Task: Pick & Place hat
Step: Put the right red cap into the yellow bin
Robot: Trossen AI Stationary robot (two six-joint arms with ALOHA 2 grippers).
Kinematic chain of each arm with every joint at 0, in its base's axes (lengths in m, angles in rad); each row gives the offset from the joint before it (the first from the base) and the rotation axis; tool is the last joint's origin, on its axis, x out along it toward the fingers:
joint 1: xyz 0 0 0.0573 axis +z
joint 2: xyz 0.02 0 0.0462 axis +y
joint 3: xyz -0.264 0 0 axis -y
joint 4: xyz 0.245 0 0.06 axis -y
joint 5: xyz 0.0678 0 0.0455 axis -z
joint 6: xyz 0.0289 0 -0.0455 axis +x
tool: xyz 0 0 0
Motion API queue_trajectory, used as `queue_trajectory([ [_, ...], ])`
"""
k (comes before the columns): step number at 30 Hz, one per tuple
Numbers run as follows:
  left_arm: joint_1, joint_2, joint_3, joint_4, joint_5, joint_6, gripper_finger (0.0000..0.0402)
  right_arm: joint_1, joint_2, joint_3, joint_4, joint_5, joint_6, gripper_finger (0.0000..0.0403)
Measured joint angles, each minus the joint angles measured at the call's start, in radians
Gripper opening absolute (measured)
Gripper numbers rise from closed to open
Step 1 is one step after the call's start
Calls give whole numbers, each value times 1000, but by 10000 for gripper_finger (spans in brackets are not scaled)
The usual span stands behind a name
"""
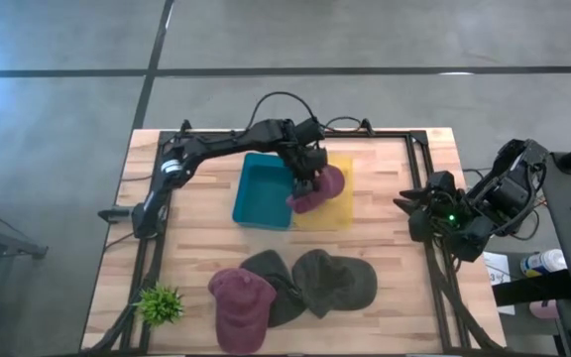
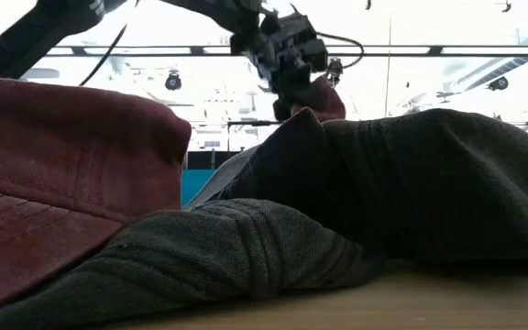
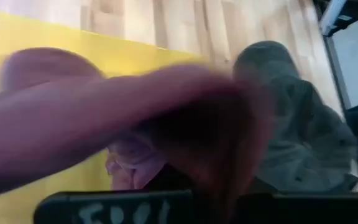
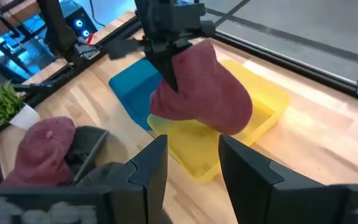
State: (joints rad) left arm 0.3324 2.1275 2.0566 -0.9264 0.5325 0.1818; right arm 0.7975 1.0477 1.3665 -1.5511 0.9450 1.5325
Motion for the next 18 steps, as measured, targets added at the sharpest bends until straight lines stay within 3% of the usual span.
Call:
queue_trajectory([
  [3,1,0,-14,44,19,-32,17,0,0,-9,27,0,6,139],
  [6,1,0,-5,35,150,-80,15,0,0,-14,45,0,6,139],
  [10,-8,0,21,-30,138,-67,7,0,1,-15,53,-1,5,139],
  [13,-11,0,26,-52,205,-63,10,0,1,-15,55,-1,3,139],
  [18,-18,2,17,-22,102,-18,10,0,1,-15,57,-2,-17,139],
])
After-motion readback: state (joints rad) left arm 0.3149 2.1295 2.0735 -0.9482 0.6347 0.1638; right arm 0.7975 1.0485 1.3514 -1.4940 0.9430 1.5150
